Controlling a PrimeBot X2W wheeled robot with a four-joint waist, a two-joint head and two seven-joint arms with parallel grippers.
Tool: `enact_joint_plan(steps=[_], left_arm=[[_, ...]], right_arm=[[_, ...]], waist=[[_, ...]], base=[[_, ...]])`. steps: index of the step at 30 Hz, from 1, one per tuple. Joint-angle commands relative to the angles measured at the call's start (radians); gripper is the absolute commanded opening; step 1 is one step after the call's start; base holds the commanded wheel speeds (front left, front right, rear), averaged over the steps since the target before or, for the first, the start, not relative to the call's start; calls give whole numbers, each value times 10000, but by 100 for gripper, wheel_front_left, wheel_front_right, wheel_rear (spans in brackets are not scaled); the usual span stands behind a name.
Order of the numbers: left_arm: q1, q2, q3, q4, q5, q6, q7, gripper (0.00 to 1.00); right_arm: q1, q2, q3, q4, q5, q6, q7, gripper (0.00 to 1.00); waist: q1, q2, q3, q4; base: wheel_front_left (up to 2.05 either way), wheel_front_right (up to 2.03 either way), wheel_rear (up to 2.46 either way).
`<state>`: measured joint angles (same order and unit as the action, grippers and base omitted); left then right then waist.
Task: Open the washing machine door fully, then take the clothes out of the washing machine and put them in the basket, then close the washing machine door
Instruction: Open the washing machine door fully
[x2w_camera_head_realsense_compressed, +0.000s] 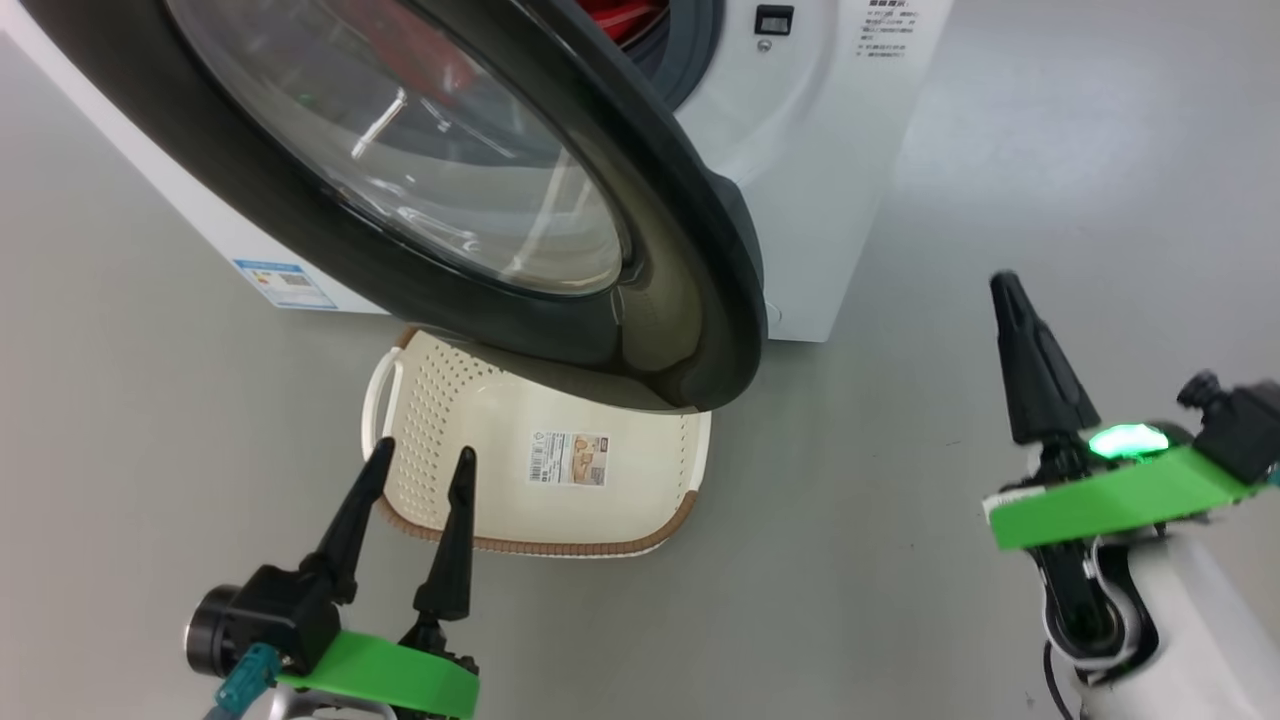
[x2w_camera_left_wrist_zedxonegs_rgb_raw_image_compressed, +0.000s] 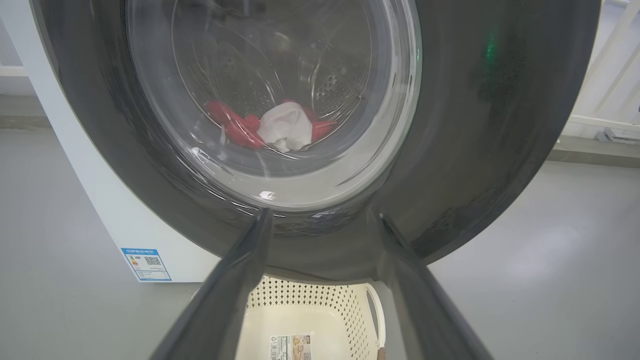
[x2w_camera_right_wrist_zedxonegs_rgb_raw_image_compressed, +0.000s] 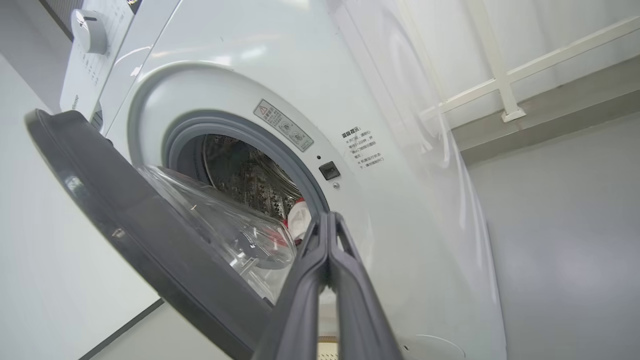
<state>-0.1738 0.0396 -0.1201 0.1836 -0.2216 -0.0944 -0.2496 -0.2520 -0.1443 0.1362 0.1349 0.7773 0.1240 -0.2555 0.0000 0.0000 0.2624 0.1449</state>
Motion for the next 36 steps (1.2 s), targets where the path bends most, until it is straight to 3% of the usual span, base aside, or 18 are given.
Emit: enact_joint_plan(steps=[1, 6, 12, 21, 27, 36], left_arm=[[5, 106, 226, -316, -137, 105, -122, 100], [11, 106, 7, -374, -283, 181, -122, 100], [-18, 106, -284, -408, -395, 218, -122, 100], [-157, 106, -597, -454, -578, 293, -122, 100], [-266, 106, -764, -458, -690, 336, -122, 100], [-146, 106, -994, -513, -802, 424, -122, 100]], right_arm=[[-496, -184, 447, -182, 376, 67, -62, 0], [-1483, -675, 1469, 34, 1700, 67, -63, 0], [-2678, -1649, 3159, 203, 4093, 67, 429, 0], [-3652, -2680, 4306, 19, 6160, 67, 1636, 0], [-4089, -3227, 4857, -193, 7127, 67, 2627, 0], [-3922, -3503, 5343, -482, 7794, 67, 3350, 0]], waist=[[0, 0, 71, 88], [0, 0, 176, 292], [0, 0, 339, 594], [0, 0, 625, 887], [0, 0, 744, 1102], [0, 0, 502, 1445]], base=[[0, 0, 0], [0, 0, 0], [0, 0, 0], [0, 0, 0], [0, 0, 0], [0, 0, 0]])
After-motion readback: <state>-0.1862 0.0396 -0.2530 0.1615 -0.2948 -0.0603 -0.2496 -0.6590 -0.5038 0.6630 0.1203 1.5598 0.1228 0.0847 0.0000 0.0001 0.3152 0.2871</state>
